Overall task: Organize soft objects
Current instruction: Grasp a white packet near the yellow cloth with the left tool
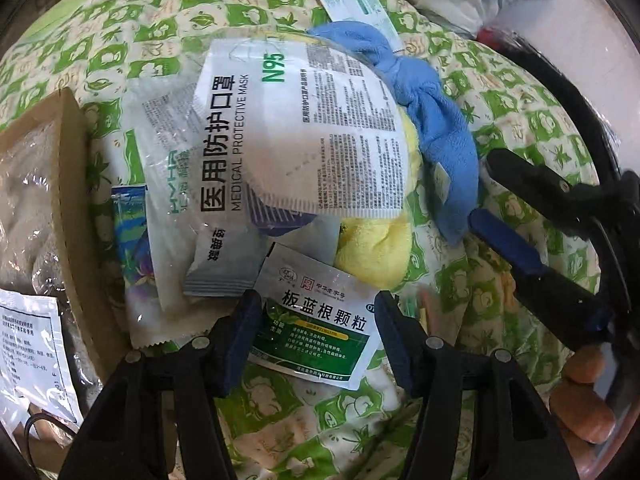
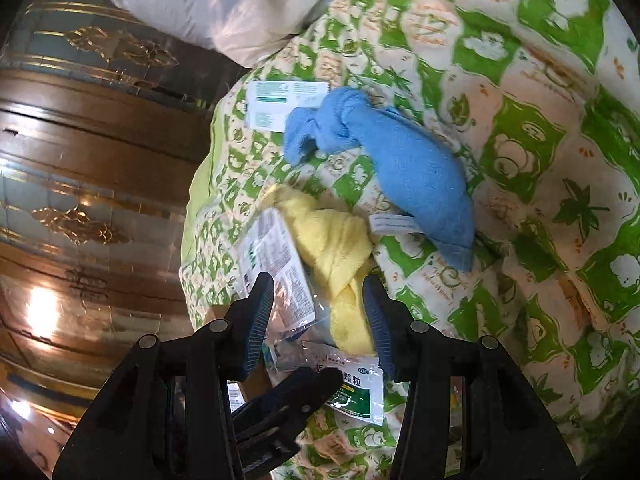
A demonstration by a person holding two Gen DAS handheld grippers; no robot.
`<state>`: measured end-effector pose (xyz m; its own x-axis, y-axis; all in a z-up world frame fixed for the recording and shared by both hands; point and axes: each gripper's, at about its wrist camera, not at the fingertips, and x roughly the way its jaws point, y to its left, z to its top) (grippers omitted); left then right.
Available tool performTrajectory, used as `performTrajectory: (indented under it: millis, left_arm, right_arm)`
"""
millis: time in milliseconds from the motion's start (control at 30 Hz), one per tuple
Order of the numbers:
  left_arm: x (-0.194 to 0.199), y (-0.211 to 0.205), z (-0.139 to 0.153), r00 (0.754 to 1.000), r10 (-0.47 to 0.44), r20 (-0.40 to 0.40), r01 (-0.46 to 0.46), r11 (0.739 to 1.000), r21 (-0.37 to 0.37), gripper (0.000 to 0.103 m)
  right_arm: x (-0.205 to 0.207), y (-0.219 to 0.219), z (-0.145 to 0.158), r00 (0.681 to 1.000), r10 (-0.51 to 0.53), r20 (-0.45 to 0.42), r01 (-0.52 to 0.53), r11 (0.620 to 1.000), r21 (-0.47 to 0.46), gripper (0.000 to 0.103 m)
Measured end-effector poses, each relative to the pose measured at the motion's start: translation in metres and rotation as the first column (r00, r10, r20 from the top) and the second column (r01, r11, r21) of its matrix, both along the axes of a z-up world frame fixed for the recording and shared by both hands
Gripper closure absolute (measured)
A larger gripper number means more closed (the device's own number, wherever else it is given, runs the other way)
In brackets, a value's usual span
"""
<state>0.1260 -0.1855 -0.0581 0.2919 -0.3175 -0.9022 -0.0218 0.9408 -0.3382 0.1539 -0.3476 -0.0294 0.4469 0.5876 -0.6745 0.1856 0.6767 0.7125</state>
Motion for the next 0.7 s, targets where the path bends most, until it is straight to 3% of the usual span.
performTrajectory:
  millis: [133,300,433,533,567,600,700]
  left_arm:
    - [-0.007,0.002,0.001,1.000,-0.009,0.005,0.009,1.000,-0.024,0.044]
    - [-0.005,0.024,0.009,0.993,0.115,0.024,-0.112,0.989,-0.098,0.044]
    - [0.003,0.014,-0.012,0.994,0.081,-0.074,-0.086,0.995,-0.060,0.044]
    - [-0.005,-0.001,-0.011,0.997,0.061,-0.052,-0.063,0.997,-0.045,0.048]
    - [-0.009,-0.005,-0.008,0.998,0.051,-0.042,-0.053,0.997,-0.050,0.057]
    - [-0.013,-0.008,-0.007,0.998,0.044,-0.046,-0.047,0.997,-0.060,0.076]
    - [-0.036,-0.012,0.001,0.997,0.062,-0.037,-0.067,0.989,-0.132,0.092]
  right_arm:
    - [0.002,0.003,-0.002,1.000,0.015,-0.004,-0.015,1.000,0.006,0.056]
    - [0.001,0.004,-0.002,1.000,0.021,-0.007,-0.021,1.000,0.015,0.056]
    - [0.003,0.004,-0.002,1.000,0.024,-0.006,-0.024,1.000,0.019,0.056]
    - [0.004,0.004,-0.002,1.000,0.028,-0.008,-0.028,0.999,0.019,0.056]
    - [0.005,0.004,-0.002,1.000,0.028,-0.009,-0.028,0.999,0.019,0.056]
    - [0.005,0.003,-0.003,1.000,0.026,-0.011,-0.026,0.999,0.023,0.056]
    - [0.005,0.002,-0.006,1.000,0.019,-0.020,-0.018,0.999,0.027,0.056]
